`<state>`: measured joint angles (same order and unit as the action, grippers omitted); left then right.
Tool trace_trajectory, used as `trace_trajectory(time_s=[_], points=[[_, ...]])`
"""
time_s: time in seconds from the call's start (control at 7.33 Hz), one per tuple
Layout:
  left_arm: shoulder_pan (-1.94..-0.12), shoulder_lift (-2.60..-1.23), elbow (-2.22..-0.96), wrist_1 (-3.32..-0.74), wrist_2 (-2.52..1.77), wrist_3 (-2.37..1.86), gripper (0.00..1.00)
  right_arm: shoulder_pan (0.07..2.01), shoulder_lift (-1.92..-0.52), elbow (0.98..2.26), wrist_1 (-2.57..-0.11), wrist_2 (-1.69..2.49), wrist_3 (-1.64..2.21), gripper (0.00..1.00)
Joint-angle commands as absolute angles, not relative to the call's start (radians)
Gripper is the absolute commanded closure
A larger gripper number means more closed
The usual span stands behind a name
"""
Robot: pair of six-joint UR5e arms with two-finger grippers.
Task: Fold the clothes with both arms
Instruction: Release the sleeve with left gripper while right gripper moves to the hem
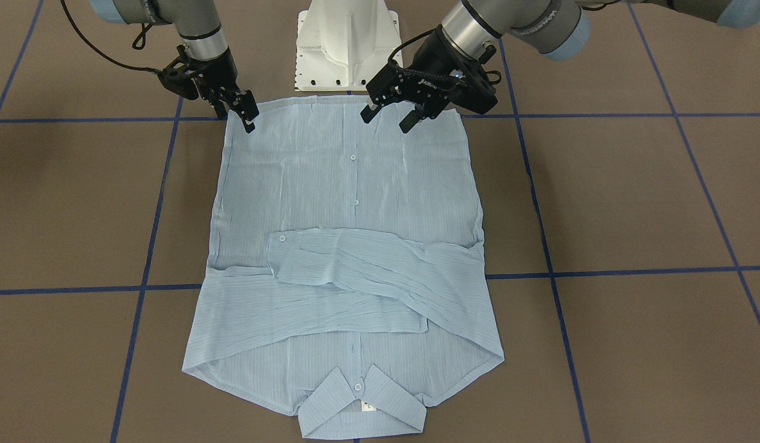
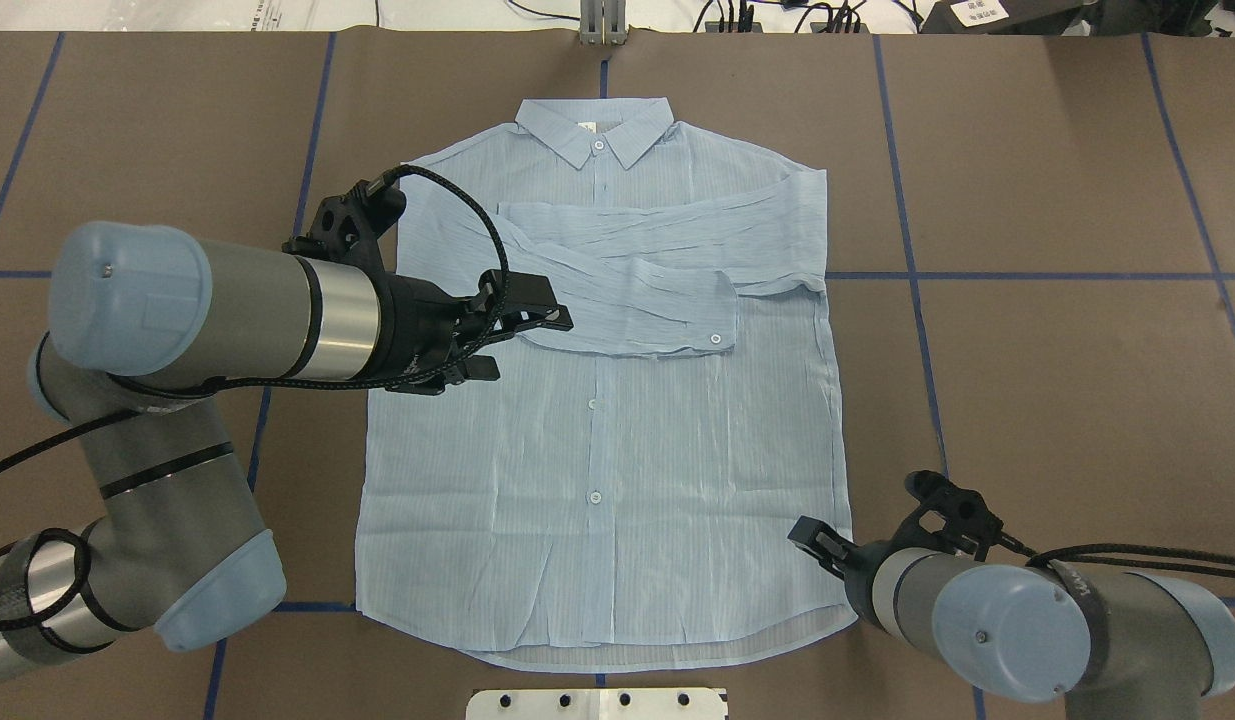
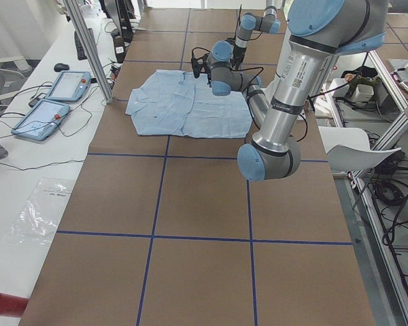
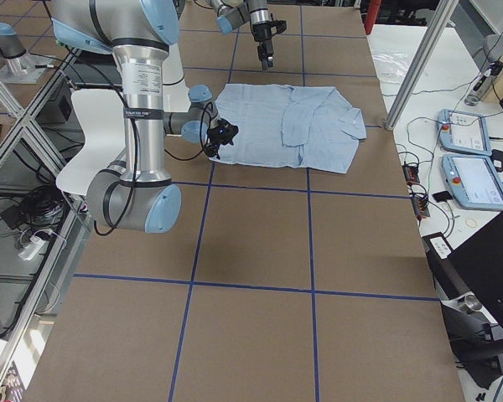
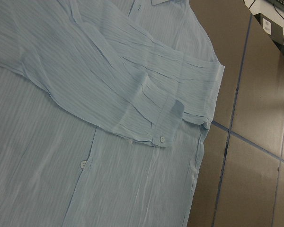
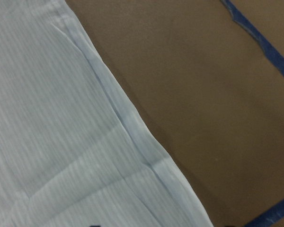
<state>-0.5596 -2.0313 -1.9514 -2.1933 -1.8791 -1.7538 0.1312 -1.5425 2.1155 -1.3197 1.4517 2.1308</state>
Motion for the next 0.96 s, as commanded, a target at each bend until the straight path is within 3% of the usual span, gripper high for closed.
trace_trajectory(time_s=[0.0,0.14,0.68,0.82], points=[[-0.564,-2.028,-1.974,-2.191,-1.878,-1.753,0.01,0.077,-1.548,2.141,-1.382,1.437,2.212,0.22],[-0.565,-2.026,-1.973,-2.191,-1.876,-1.753,0.01,0.078,-1.549,2.141,-1.382,1.437,2.217,0.28],[-0.566,-2.016,-1.983,-2.189,-1.876,-1.753,0.01,0.069,-1.566,2.131,-1.384,1.437,2.217,0.32],[-0.566,-2.004,-1.993,-2.191,-1.876,-1.753,0.01,0.069,-1.565,2.131,-1.384,1.437,2.218,0.38]])
